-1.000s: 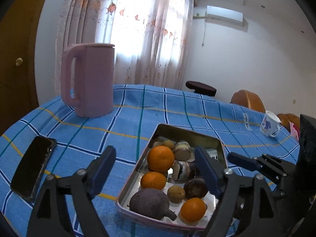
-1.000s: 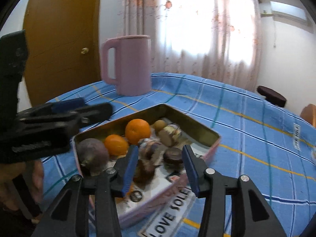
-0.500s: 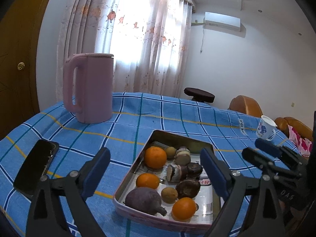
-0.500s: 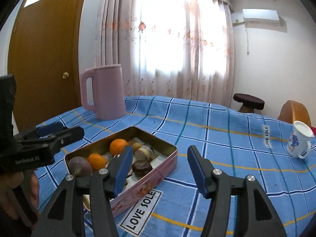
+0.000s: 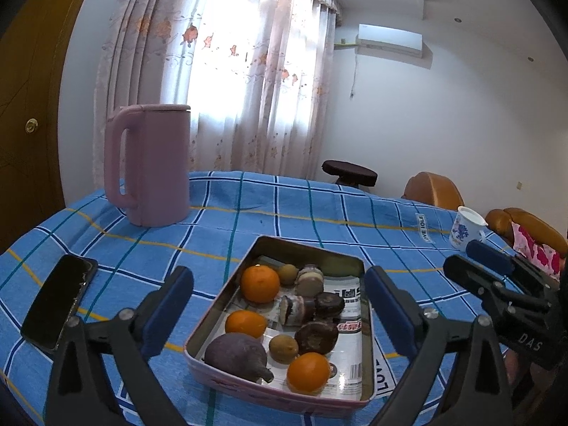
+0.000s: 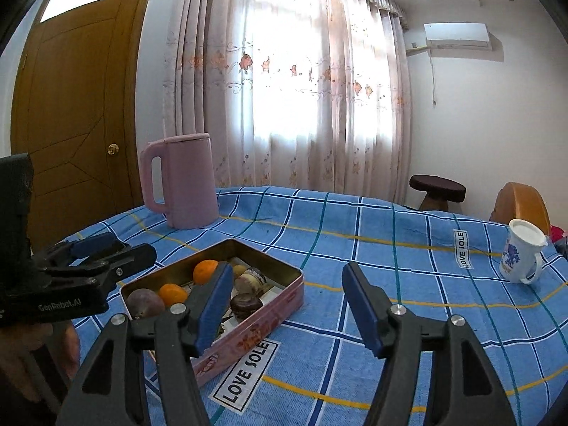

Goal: Organize fruits

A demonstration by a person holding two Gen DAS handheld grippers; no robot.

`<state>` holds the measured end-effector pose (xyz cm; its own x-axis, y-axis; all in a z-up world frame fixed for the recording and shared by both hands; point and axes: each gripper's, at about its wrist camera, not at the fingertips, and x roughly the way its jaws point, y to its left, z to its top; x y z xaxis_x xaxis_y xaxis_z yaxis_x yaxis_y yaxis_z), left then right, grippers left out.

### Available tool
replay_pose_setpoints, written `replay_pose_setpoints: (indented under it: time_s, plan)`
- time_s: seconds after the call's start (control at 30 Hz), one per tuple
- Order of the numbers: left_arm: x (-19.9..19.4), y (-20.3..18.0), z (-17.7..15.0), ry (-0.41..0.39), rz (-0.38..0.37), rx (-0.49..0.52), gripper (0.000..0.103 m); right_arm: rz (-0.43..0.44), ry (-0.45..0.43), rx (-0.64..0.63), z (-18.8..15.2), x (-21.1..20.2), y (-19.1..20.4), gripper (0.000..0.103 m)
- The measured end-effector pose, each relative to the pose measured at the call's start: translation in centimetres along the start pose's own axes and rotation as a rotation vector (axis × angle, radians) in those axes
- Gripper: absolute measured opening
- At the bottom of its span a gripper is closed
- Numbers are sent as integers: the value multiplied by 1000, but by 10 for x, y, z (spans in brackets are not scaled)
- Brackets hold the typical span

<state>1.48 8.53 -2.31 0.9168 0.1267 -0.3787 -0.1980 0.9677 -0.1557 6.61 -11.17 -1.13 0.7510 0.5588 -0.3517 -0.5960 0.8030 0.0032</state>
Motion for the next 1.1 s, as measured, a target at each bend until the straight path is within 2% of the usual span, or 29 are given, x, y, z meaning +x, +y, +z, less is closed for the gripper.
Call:
replay_pose_setpoints:
  time_s: [0.83, 1.1]
  plan:
    - [-7, -11, 2, -10, -5, 30, 103, -7, -16, -11, -5, -9, 4, 66]
    - [-19, -16, 8, -49, 4, 34, 103, -30, -49, 5, -1, -22, -6, 66]
